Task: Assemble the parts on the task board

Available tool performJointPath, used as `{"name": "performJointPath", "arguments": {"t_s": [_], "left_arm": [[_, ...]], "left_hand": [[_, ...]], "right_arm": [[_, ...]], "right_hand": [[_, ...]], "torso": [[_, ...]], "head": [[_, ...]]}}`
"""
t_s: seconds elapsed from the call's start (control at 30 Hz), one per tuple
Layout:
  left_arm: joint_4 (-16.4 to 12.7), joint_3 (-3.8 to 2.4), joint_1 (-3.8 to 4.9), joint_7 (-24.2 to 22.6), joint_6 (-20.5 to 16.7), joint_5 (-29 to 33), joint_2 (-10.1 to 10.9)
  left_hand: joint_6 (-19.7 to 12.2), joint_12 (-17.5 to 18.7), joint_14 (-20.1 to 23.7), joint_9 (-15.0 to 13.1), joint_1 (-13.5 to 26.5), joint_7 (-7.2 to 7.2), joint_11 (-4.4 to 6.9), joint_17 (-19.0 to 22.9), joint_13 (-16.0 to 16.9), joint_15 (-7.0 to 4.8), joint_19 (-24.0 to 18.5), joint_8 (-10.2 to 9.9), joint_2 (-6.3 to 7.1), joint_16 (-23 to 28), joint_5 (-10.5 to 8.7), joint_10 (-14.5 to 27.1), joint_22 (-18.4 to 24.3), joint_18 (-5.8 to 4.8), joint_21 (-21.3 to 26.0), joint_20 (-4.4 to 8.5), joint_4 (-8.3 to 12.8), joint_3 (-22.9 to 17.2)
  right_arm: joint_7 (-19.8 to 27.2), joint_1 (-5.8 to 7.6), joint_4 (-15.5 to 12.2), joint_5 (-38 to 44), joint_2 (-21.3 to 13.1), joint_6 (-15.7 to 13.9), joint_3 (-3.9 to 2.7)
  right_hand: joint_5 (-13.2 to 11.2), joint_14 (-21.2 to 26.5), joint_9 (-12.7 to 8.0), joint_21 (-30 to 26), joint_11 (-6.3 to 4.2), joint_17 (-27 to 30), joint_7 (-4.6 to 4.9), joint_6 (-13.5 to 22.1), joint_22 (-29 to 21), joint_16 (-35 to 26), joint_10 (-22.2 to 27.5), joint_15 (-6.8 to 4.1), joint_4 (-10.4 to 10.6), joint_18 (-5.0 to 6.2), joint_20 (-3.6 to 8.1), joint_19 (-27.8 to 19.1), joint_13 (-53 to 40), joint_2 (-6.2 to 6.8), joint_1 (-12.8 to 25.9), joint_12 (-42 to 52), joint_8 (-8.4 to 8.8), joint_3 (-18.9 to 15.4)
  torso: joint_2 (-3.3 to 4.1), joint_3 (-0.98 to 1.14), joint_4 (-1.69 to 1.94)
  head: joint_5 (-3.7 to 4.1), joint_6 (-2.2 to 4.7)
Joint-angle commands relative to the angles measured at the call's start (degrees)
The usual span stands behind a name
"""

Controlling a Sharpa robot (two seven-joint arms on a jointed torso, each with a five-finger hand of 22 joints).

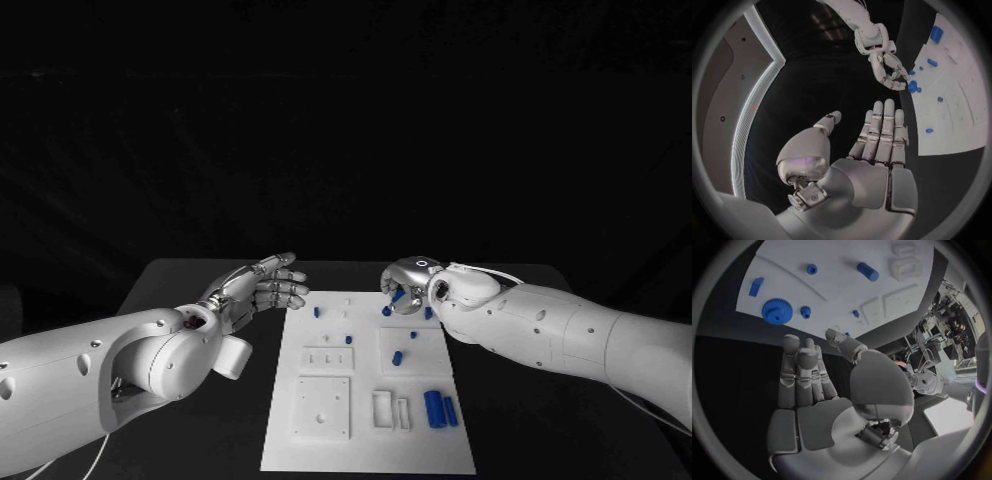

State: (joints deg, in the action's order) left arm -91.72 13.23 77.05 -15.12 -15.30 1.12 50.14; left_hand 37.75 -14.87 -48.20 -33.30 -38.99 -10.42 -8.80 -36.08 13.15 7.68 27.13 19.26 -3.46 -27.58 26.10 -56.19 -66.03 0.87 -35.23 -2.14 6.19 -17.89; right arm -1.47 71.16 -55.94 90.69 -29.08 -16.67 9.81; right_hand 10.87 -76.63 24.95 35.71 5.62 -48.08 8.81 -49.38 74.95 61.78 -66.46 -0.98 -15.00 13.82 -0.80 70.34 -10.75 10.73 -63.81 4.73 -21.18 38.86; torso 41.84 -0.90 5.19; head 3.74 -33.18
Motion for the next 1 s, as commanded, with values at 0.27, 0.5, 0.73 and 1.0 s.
{"name": "performJointPath", "arguments": {"t_s": [0.27,0.5,0.73,1.0], "left_arm": [[-1.21,-0.08,0.25,-0.91,1.88,1.31,0.09],[-1.44,-0.09,0.25,-0.89,1.99,1.49,0.06],[-1.69,-0.09,0.25,-0.73,1.93,1.61,0.02],[-1.71,-0.09,0.25,-0.71,2.07,1.61,-0.02]], "left_hand": [[1.10,-1.12,-0.45,-0.79,-2.36,-1.73,0.03,0.30,0.56,-0.12,0.17,-0.79,-4.24,-0.80,5.51,0.19,-0.22,-0.61,-0.20,0.24,10.08,-8.65],[1.33,-1.44,-0.49,-1.36,-2.98,-1.77,0.00,0.35,0.79,-0.10,-0.02,-1.11,-3.52,-1.12,12.83,0.26,-0.71,-0.87,-0.70,0.25,10.56,-14.48],[1.41,-1.77,-0.47,-1.96,-4.69,-1.78,0.02,0.33,1.03,-0.10,-0.08,-1.29,-1.77,-1.44,15.61,0.34,-1.11,-0.87,-1.16,0.23,10.40,-20.39],[1.45,-1.92,-0.49,-2.23,-4.53,-1.76,0.04,0.31,1.13,-0.13,-0.06,-1.35,-1.06,-1.60,13.91,0.37,-1.31,-0.85,-1.41,0.27,10.44,-21.26]], "right_arm": [[-2.72,-0.77,2.58,3.68,1.30,-1.14,-0.03],[-2.93,-0.99,3.71,3.92,1.86,-1.71,-0.03],[-3.58,-1.09,4.32,4.52,2.24,-2.40,-0.03],[-3.47,-1.16,4.83,4.56,2.23,-1.90,-0.03]], "right_hand": [[-0.57,0.13,0.00,0.42,0.21,-0.07,0.00,-0.30,0.55,0.83,-0.26,0.29,0.15,1.18,1.59,2.09,0.02,0.86,-0.01,-0.61,0.39,0.72],[-0.67,0.24,-0.01,0.46,0.30,-0.01,0.01,-0.29,0.67,1.15,-0.06,0.39,0.33,1.18,1.63,2.11,0.08,1.11,-0.01,-0.81,0.51,1.05],[-1.05,0.33,0.01,0.52,0.32,0.08,-0.03,-0.39,0.77,1.44,-0.09,0.41,0.51,1.18,1.66,2.16,0.09,1.20,-0.08,-0.84,0.56,1.39],[-2.12,0.51,0.08,0.58,0.27,0.36,-0.09,-0.66,0.91,2.00,-0.30,0.37,0.94,1.18,1.69,2.22,0.05,1.48,-0.27,-0.81,0.65,2.26]], "torso": [[1.76,-0.44,0.98],[2.59,-0.50,1.32],[3.41,-0.57,1.50],[4.07,-0.61,1.65]], "head": [[0.82,0.62],[0.99,0.96],[1.16,1.29],[1.29,1.52]]}}
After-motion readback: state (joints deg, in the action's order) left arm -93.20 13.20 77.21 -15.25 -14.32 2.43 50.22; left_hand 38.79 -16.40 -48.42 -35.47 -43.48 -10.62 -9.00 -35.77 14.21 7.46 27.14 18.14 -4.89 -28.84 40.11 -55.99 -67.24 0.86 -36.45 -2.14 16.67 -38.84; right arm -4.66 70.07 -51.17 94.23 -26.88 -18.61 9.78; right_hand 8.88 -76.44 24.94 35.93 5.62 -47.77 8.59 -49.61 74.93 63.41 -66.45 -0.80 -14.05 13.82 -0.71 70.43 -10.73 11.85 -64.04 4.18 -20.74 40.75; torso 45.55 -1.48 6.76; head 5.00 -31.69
